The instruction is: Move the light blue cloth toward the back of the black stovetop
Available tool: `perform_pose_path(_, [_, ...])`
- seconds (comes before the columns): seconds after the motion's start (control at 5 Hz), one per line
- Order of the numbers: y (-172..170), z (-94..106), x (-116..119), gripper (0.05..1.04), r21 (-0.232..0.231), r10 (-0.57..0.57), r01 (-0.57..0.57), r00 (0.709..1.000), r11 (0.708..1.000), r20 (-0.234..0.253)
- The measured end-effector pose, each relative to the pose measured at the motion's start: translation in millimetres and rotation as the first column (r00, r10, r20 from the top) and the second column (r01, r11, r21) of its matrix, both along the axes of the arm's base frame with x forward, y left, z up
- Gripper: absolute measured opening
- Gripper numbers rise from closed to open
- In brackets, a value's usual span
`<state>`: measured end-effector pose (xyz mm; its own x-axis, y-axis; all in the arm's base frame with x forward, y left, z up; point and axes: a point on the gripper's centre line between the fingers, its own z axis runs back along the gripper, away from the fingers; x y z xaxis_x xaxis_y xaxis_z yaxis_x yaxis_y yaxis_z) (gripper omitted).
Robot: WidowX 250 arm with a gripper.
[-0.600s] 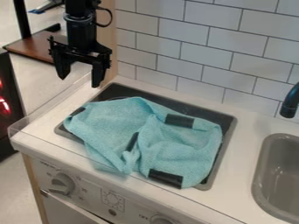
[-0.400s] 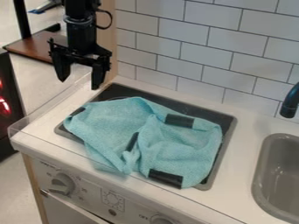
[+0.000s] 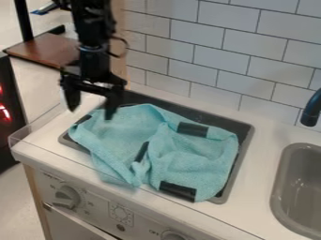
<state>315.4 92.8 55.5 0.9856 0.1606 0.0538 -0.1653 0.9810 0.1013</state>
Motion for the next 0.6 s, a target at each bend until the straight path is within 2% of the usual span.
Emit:
perform_pose_path(0.2, [-28, -1.5, -2, 0.999, -0.004, -0.063, 0.063, 0.998, 0.998, 0.024])
perform_pose_path(0.4, [-51, -12.2, -7, 0.999, -0.017, -0.109, 0.109, 0.994, 0.994, 0.030])
perform_pose_path(0.6, [-53, -13.2, -2, 0.999, 0.010, -0.106, 0.106, 0.992, 0.994, 0.063])
